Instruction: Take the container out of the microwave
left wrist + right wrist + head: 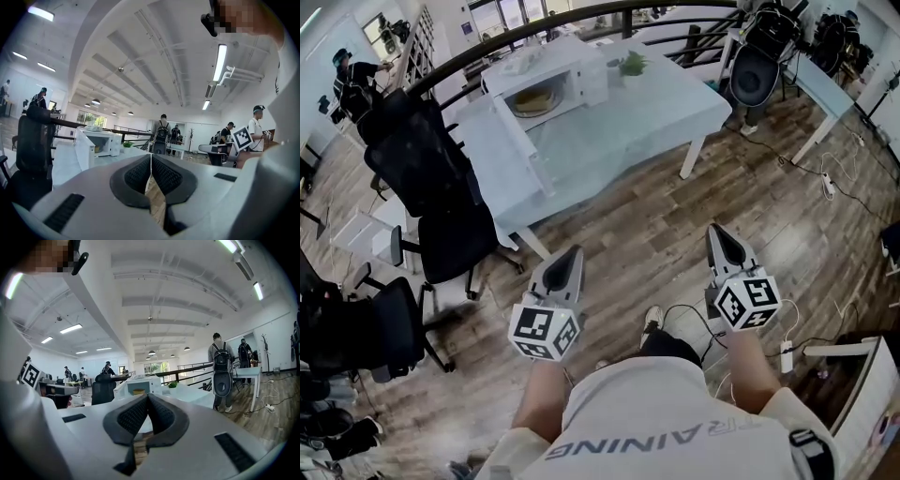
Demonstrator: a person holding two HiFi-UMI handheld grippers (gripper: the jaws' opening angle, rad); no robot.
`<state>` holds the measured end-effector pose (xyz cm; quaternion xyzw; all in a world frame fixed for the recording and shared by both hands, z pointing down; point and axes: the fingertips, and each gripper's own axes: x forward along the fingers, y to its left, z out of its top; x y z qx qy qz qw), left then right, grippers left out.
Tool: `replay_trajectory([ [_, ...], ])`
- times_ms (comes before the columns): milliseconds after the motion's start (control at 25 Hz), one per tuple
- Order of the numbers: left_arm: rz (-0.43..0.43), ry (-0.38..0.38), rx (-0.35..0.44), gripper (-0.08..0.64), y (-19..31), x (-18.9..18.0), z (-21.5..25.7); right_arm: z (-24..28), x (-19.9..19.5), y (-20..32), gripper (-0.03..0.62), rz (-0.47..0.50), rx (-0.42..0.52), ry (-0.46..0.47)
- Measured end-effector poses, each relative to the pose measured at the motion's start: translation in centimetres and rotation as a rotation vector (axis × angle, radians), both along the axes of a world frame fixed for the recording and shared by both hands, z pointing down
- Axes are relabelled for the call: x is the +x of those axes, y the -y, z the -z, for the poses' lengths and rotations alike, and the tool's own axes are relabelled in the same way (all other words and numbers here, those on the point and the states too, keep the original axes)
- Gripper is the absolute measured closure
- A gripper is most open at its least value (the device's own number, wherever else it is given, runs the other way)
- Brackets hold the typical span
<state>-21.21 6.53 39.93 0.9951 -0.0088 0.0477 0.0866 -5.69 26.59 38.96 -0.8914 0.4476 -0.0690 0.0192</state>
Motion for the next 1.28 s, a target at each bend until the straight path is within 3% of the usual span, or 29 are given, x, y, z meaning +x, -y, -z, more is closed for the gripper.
replay_trajectory([
  [640,0.122,0.013,-0.004,0.523,1.5,18.2,-0.7,-1.8,19.8,1.8,0.571,0.101,-0.04,0.046],
  [1000,0.144,0.04,0.008,0.523,2.2,24.3,-1.5,-3.4,25.6,2.3,0.571,0.124,-0.016,0.053],
  [1280,0.161,0.037,-0.001,0.523,5.5,29.6,-2.1,-3.6,30.2,5.3,0.571,0.139,-0.02,0.051],
])
